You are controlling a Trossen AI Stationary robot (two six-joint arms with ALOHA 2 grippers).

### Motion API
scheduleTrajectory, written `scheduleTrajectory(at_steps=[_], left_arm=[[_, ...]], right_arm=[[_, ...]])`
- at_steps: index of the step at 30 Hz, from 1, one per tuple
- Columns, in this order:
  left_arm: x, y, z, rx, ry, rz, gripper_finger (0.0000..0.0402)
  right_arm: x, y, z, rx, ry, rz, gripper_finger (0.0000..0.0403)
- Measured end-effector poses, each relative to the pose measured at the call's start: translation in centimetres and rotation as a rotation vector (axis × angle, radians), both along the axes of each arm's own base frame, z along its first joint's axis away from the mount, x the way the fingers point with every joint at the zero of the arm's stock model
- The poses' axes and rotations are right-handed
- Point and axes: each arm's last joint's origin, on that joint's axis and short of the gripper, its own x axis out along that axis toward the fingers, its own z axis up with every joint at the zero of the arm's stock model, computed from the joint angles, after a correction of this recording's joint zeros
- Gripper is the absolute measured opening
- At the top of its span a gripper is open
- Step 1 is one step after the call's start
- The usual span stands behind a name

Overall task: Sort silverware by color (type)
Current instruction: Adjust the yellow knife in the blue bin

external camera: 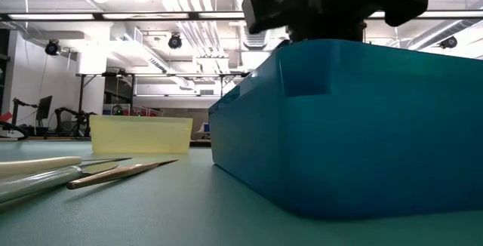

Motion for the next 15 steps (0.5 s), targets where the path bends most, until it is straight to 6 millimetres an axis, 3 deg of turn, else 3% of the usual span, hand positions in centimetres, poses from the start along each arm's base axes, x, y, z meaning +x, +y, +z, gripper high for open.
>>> scheduleTrajectory(at_steps=[5, 15], left_arm=[[0.0, 0.0, 0.0, 0.000, 0.000, 0.000, 0.0200], [0.0, 0.0, 0.0, 0.000, 0.000, 0.000, 0.0200]], right_arm=[[0.4, 1.3, 0.1, 0.012, -0.084, 0.073, 0.0009], [0.7, 1.0, -0.7, 0.000, -0.125, 0.046, 0.0009]])
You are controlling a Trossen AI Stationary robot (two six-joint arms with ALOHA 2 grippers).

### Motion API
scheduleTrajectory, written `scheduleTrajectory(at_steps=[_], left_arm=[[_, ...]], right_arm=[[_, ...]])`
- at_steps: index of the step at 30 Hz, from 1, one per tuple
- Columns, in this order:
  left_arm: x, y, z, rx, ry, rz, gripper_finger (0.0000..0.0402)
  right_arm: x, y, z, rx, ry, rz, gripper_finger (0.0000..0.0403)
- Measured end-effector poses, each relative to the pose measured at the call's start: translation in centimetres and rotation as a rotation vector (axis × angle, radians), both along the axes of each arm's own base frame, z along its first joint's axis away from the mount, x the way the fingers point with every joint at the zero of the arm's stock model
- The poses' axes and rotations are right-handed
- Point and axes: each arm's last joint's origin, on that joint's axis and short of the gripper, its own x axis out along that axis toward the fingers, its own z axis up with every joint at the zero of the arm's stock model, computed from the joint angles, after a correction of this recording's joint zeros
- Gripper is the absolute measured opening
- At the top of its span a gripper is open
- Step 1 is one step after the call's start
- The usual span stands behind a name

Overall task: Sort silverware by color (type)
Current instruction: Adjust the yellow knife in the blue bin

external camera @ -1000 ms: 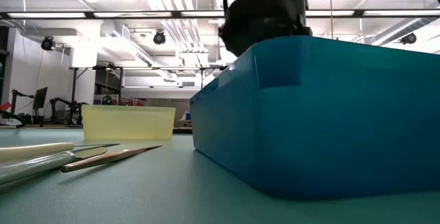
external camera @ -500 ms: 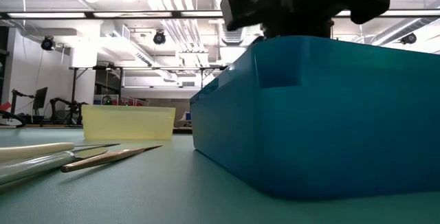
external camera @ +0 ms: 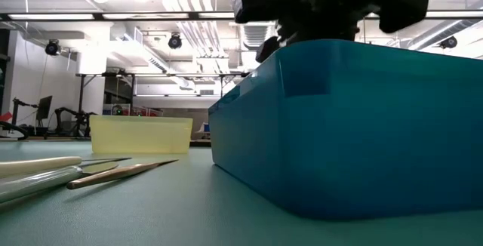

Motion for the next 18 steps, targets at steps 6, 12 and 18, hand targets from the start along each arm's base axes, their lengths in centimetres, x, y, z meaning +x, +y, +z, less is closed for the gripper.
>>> scheduleTrajectory(at_steps=[6, 12, 18], left_arm=[[0.0, 0.0, 0.0, 0.000, 0.002, 0.000, 0.0200], [0.0, 0.0, 0.0, 0.000, 0.004, 0.000, 0.0200], [0.0, 0.0, 0.0, 0.000, 0.005, 0.000, 0.0200]], right_arm=[[0.3, 0.0, -0.3, 0.010, -0.043, 0.003, 0.0009], [0.4, 0.1, -1.1, 0.032, -0.069, -0.001, 0.0009], [0.5, 0.2, -1.6, 0.067, -0.086, -0.001, 0.0009]])
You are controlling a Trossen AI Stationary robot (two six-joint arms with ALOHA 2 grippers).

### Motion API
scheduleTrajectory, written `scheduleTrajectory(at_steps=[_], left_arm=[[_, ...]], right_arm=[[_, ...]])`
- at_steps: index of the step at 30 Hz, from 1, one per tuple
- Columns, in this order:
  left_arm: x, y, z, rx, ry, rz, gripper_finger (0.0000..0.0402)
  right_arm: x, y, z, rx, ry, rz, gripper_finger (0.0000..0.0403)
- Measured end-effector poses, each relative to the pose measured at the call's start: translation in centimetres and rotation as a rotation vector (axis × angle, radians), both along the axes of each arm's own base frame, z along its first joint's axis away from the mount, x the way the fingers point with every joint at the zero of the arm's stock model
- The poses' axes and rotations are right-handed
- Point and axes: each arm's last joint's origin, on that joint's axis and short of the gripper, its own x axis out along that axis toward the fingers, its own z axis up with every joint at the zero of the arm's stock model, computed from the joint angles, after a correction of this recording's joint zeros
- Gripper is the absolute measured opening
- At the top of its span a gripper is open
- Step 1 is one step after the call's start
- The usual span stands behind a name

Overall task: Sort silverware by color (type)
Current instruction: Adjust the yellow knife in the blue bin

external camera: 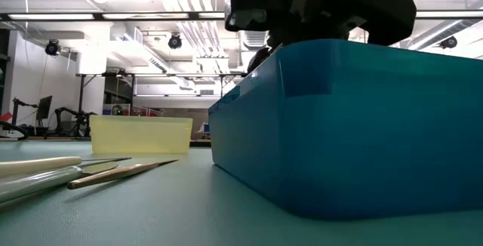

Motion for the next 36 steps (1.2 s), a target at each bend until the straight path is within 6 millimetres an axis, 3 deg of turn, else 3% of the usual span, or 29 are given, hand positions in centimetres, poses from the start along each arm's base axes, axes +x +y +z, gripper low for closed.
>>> scheduleTrajectory(at_steps=[14, 24, 36], left_arm=[[0.0, 0.0, 0.0, 0.003, 0.003, 0.000, 0.0200], [0.0, 0.0, 0.0, 0.011, 0.002, 0.001, 0.0200], [0.0, 0.0, 0.0, 0.011, 0.005, 0.001, 0.0200]], right_arm=[[-0.1, 0.1, -0.2, 0.043, 0.016, 0.014, 0.0009], [0.6, -0.1, 1.2, 0.095, 0.002, -0.027, 0.0009], [0.6, 0.3, 0.8, 0.137, 0.028, -0.067, 0.0009]])
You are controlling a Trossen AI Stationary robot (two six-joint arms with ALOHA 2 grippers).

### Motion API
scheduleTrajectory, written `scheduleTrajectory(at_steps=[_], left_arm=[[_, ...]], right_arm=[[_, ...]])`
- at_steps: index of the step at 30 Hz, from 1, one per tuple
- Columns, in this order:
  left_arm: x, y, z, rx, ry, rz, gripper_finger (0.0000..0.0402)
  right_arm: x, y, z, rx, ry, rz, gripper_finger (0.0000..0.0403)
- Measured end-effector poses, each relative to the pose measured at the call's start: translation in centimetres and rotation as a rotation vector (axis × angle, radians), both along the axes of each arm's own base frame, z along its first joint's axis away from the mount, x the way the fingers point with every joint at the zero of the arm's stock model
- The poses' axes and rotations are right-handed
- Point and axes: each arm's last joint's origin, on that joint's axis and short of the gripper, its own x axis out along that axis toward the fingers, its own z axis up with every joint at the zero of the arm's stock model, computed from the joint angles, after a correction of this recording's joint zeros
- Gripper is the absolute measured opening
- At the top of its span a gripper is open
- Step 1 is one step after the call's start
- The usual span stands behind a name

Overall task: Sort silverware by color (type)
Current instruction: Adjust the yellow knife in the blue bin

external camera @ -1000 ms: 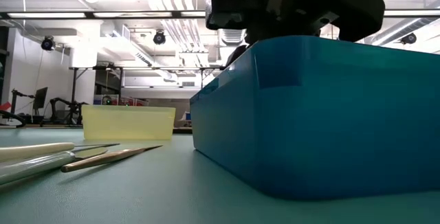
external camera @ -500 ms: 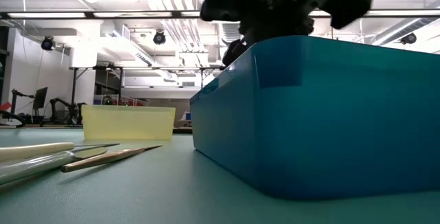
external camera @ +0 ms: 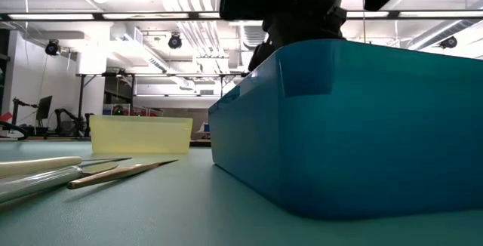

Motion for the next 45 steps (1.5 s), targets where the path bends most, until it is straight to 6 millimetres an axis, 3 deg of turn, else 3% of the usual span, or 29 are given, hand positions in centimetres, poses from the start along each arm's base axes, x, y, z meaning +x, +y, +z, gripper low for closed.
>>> scheduleTrajectory(at_steps=[11, 27, 33, 40, 45], left_arm=[[-0.2, 0.0, 0.0, 0.000, 0.001, 0.001, 0.0200], [-0.5, 0.0, 0.1, 0.000, 0.000, 0.001, 0.0200], [-0.5, 0.0, 0.1, 0.000, 0.000, 0.001, 0.0200], [-0.5, 0.0, 0.1, -0.001, 0.006, 0.001, 0.0200], [-0.6, -0.1, 0.0, -0.001, 0.010, 0.001, 0.0200]], right_arm=[[0.1, -0.2, -2.0, 0.016, 0.077, 0.004, 0.0009], [-0.6, -0.4, -1.7, -0.004, 0.155, -0.009, 0.0009], [0.3, -0.3, -0.6, -0.006, 0.074, -0.023, 0.0009], [0.8, -0.1, -2.5, 0.027, 0.105, 0.001, 0.0009], [0.7, -0.2, -2.7, 0.059, 0.139, 0.004, 0.0009]])
